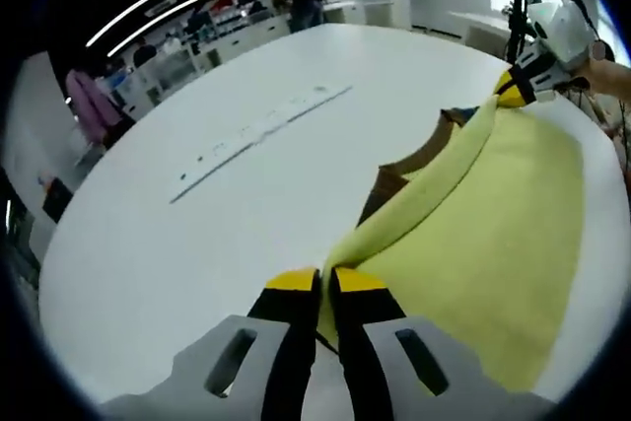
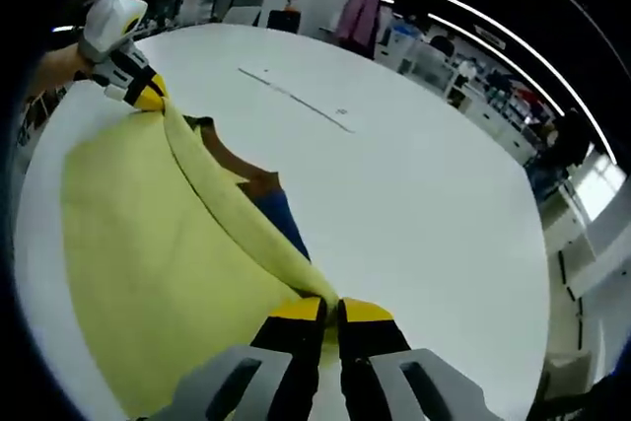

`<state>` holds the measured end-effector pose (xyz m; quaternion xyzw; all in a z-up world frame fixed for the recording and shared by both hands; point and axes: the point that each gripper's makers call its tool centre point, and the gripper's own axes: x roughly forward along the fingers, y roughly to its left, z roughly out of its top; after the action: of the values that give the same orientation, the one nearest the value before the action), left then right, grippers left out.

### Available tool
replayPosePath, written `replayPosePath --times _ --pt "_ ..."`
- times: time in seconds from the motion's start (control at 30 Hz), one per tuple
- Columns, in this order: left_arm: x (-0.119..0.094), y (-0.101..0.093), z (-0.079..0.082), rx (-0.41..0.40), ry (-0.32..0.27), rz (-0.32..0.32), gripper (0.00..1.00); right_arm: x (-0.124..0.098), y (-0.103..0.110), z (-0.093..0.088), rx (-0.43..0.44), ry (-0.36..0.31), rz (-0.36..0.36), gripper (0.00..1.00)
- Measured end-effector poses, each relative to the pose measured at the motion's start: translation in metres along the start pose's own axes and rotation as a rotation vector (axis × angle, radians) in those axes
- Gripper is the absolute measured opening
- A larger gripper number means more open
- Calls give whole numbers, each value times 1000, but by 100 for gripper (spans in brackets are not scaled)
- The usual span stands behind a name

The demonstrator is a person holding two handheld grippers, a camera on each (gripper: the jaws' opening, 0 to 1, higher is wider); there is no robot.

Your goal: Fold the garment on the visible template until the final outline fits inside the template.

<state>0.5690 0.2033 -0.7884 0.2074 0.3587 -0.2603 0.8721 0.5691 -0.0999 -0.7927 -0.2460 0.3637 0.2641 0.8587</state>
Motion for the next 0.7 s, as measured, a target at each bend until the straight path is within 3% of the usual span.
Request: replayPosePath --times 0.13,0.27,0.4,0.53,0.7 --pt "-2 -1 -5 125 18 -5 11 -8 -2 2 100 -13 4 11" --pt "-6 -4 -2 81 -24 -49 20 -12 1 2 82 -19 29 20" --pt "-11 -4 -2 200 -38 -49 27 -14 2 1 -48 0 19 27" --pt "-8 1 -7 189 -33 -34 26 -8 6 -2 -133 10 21 27" --pt "-6 9 -6 243 -32 6 22 -3 3 3 -230 5 -8 15"
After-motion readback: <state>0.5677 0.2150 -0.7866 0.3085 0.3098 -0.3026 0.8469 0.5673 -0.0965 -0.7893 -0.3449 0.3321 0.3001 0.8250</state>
